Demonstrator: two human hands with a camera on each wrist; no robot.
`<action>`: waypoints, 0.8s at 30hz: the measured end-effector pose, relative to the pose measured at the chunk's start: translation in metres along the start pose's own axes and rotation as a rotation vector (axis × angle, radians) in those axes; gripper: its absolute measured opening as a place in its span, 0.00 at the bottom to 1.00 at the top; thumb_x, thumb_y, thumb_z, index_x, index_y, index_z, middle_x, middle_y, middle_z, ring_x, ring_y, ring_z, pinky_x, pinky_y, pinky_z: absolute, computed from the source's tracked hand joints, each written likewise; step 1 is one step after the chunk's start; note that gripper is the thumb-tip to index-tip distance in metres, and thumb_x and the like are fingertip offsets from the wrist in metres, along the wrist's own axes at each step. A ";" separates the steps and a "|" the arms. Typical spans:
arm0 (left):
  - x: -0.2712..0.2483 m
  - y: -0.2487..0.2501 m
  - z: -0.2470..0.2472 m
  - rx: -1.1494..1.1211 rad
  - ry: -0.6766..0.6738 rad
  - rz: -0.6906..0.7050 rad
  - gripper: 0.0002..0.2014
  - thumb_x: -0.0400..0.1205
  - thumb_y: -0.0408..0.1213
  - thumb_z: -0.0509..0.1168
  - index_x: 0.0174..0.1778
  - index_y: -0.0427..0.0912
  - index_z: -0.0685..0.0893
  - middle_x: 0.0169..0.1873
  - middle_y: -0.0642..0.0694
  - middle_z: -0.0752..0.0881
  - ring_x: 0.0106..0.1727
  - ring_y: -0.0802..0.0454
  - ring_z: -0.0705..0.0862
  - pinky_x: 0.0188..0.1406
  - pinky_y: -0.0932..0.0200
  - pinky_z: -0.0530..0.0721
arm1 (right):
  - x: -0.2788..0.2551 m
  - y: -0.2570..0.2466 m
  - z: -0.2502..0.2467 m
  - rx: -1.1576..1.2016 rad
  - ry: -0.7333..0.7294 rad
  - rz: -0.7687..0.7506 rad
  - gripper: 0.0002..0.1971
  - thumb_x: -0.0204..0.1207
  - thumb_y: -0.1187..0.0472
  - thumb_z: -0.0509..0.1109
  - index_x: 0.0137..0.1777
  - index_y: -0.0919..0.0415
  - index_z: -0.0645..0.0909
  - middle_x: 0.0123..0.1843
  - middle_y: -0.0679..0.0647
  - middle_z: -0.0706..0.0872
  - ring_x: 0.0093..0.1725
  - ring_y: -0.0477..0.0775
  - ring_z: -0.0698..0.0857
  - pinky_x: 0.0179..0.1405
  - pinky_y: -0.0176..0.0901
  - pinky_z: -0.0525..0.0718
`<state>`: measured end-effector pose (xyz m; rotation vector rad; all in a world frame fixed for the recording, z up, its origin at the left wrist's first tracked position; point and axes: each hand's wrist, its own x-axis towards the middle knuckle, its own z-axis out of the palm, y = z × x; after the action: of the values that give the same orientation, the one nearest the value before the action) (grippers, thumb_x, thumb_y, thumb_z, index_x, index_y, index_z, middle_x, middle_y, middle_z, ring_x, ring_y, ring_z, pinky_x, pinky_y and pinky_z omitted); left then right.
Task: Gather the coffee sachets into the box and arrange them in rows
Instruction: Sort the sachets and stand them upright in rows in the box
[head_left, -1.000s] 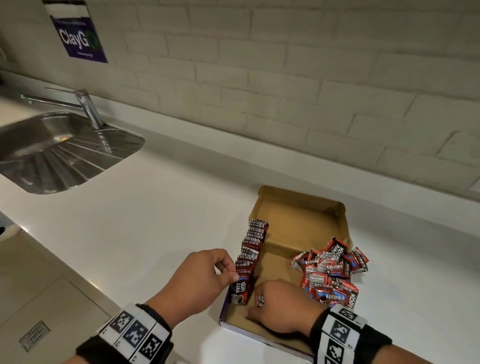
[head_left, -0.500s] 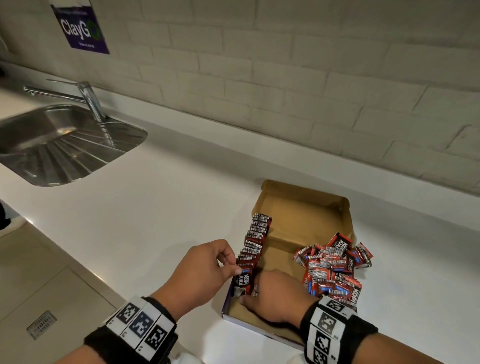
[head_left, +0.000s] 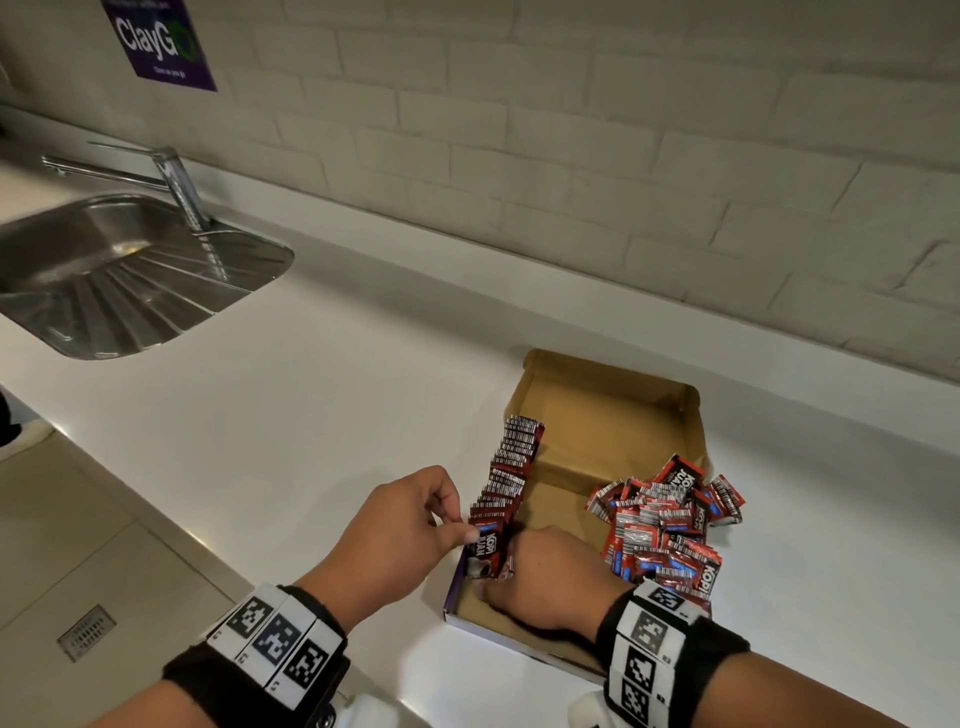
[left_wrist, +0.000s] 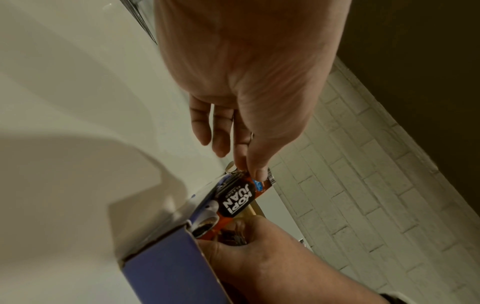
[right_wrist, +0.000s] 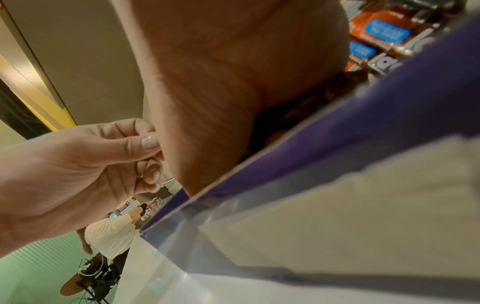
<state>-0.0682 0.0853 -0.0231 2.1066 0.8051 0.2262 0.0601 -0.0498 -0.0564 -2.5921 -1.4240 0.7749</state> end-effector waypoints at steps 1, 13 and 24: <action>-0.001 0.000 0.000 0.001 -0.006 -0.001 0.14 0.72 0.43 0.82 0.35 0.51 0.80 0.27 0.63 0.85 0.28 0.63 0.76 0.32 0.65 0.72 | -0.001 -0.001 -0.001 0.003 -0.014 0.002 0.24 0.74 0.34 0.68 0.58 0.52 0.85 0.57 0.54 0.90 0.58 0.59 0.87 0.45 0.42 0.77; -0.007 0.008 -0.024 -0.002 0.048 0.035 0.22 0.75 0.50 0.79 0.32 0.46 0.72 0.20 0.57 0.71 0.24 0.59 0.66 0.25 0.66 0.68 | -0.038 0.036 -0.066 0.480 -0.152 0.079 0.15 0.85 0.69 0.57 0.61 0.55 0.82 0.53 0.55 0.92 0.45 0.51 0.87 0.44 0.46 0.84; -0.017 0.083 -0.003 -0.080 -0.199 0.246 0.08 0.79 0.47 0.76 0.52 0.59 0.88 0.41 0.59 0.88 0.37 0.63 0.84 0.40 0.66 0.84 | -0.079 0.038 -0.087 1.252 -0.152 -0.034 0.10 0.87 0.64 0.67 0.66 0.63 0.79 0.58 0.61 0.94 0.57 0.64 0.94 0.40 0.53 0.94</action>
<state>-0.0439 0.0403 0.0447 2.1109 0.4131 0.1729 0.0954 -0.1210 0.0388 -1.5326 -0.5901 1.2967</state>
